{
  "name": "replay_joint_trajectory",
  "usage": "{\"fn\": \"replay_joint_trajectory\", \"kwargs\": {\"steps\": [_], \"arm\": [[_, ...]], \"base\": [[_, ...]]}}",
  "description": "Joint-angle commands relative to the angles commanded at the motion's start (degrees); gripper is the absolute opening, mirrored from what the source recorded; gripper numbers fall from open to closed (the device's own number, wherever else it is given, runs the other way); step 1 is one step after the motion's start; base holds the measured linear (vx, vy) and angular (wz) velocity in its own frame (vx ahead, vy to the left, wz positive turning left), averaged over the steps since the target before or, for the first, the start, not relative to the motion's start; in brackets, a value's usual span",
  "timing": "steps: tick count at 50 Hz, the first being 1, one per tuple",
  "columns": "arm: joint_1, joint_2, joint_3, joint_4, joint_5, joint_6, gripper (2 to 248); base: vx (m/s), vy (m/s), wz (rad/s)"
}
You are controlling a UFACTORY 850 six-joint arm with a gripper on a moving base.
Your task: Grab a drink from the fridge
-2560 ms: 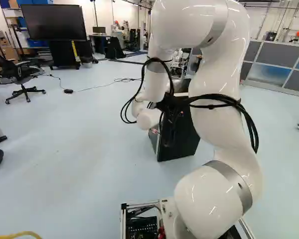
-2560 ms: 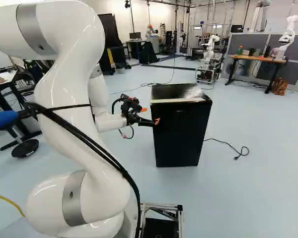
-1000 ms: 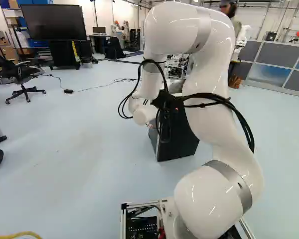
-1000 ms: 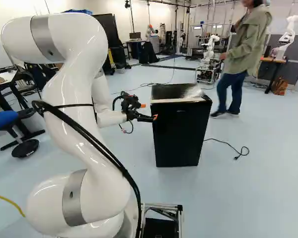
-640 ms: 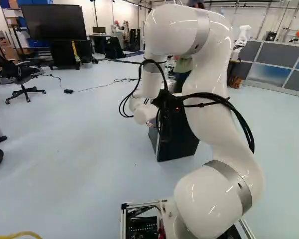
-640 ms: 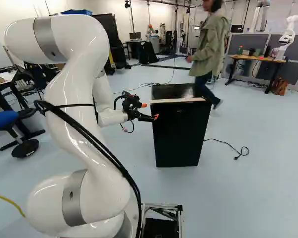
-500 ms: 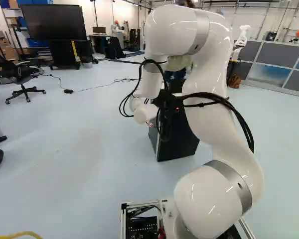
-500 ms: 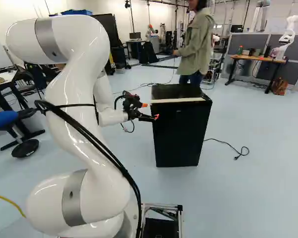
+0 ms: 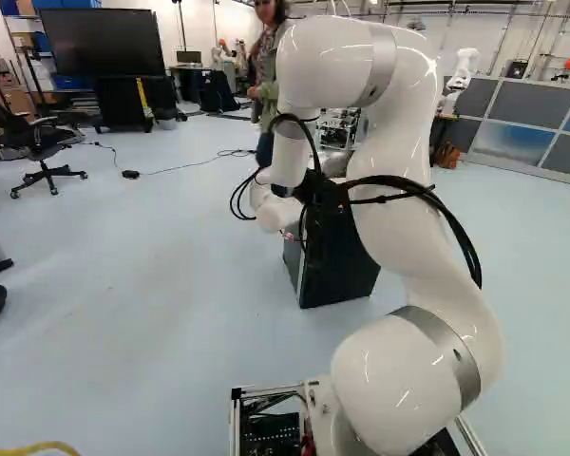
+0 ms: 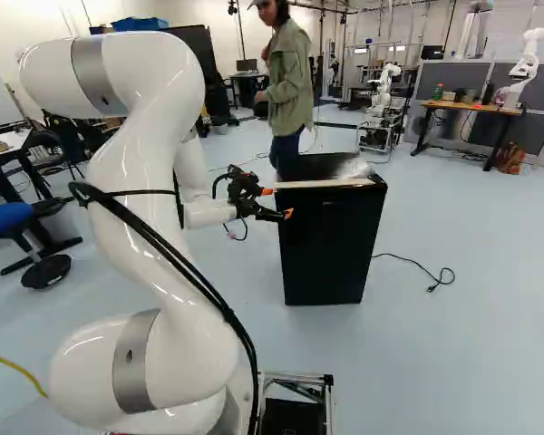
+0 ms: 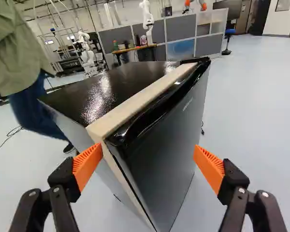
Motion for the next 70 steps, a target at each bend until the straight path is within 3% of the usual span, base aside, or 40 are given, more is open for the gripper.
{"fn": "replay_joint_trajectory", "kwargs": {"steps": [12,44,70], "arm": [[-0.01,0.02,0.02,1.07,0.0,0.0,247],[0.54,1.37,2.28,8.19,0.0,0.0,247],[5.44,6.27,10.68,14.16,0.0,0.0,247]], "base": [[0.0,0.0,0.0],[0.0,-0.003,-0.002],[0.0,0.0,0.0]]}}
